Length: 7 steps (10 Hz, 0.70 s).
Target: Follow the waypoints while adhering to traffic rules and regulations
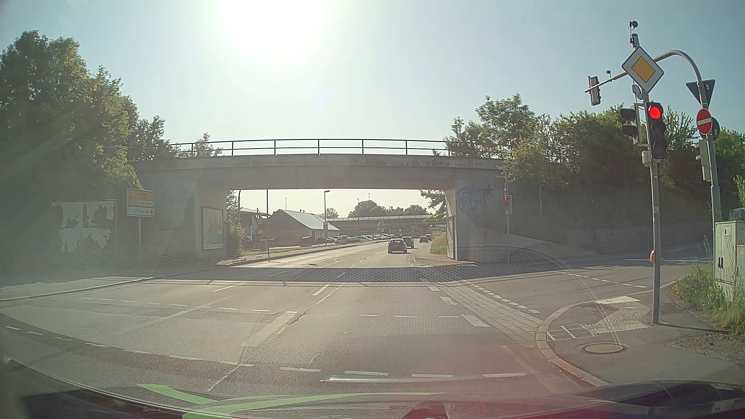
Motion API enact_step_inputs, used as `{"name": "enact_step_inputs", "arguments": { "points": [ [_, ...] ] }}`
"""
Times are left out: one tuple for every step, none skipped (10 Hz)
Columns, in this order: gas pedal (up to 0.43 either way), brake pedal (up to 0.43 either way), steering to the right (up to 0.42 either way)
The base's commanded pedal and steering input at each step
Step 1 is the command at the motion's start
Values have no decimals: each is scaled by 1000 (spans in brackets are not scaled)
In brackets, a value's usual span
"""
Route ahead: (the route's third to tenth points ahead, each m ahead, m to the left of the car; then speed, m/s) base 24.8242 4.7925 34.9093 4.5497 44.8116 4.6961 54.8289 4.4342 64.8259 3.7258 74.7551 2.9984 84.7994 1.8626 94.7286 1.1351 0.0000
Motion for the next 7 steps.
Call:
{"name": "enact_step_inputs", "arguments": {
  "points": [
    [0, 299, 10],
    [0, 299, 10],
    [0, 299, 10],
    [0, 299, 10],
    [0, 299, 10],
    [0, 299, 10],
    [0, 299, 10]
  ]
}}
